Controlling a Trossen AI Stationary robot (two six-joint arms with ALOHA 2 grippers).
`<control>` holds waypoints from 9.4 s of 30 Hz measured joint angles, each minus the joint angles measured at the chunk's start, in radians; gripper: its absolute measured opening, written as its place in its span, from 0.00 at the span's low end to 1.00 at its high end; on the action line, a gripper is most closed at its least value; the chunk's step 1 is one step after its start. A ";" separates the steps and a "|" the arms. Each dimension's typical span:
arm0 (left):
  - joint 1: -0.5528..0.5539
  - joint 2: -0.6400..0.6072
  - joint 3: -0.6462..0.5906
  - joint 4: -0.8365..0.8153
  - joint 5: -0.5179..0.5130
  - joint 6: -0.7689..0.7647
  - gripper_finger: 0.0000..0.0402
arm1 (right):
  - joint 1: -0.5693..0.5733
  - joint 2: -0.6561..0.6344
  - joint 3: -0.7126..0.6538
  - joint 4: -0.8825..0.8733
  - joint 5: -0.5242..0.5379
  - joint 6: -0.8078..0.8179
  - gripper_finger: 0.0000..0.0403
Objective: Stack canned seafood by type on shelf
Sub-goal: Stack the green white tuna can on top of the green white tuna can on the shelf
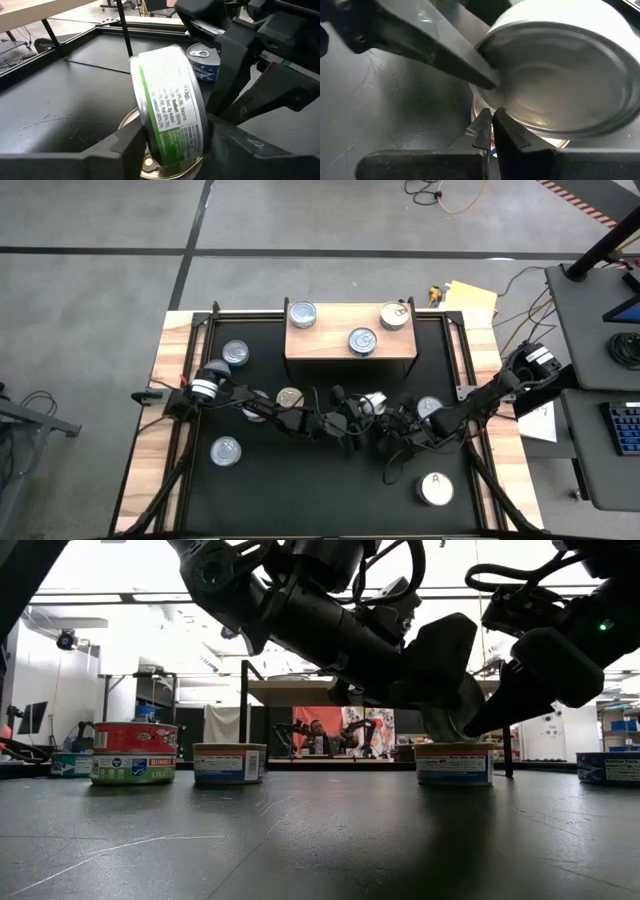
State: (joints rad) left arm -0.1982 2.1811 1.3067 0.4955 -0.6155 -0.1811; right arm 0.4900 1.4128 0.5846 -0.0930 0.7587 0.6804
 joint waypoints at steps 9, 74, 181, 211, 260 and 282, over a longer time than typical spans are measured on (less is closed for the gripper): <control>0.000 -0.018 -0.010 -0.014 -0.003 0.019 0.32 | 0.045 -0.111 0.000 -0.010 -0.030 0.000 0.02; -0.076 -0.792 -0.767 0.507 0.531 -1.050 0.32 | 0.059 0.243 0.616 0.277 0.318 -2.013 0.70; 0.126 -1.417 -0.766 -0.550 0.119 0.120 0.65 | -0.750 0.468 0.901 0.232 -0.079 -1.896 0.32; 0.126 -1.356 -0.766 -0.541 0.116 0.120 0.65 | -0.753 0.468 0.900 0.234 -0.108 -1.882 0.39; 0.126 -1.356 -0.767 -0.541 0.117 0.108 0.65 | -0.753 0.463 0.899 0.254 -0.159 -1.748 0.50; 0.125 -1.356 -0.767 -0.541 0.117 0.089 0.65 | -0.756 0.460 1.032 -0.026 -0.244 -1.383 0.50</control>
State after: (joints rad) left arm -0.0728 0.8253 0.5400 -0.0460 -0.4984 -0.0921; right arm -0.2661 1.8725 1.6169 -0.1190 0.5147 -0.7027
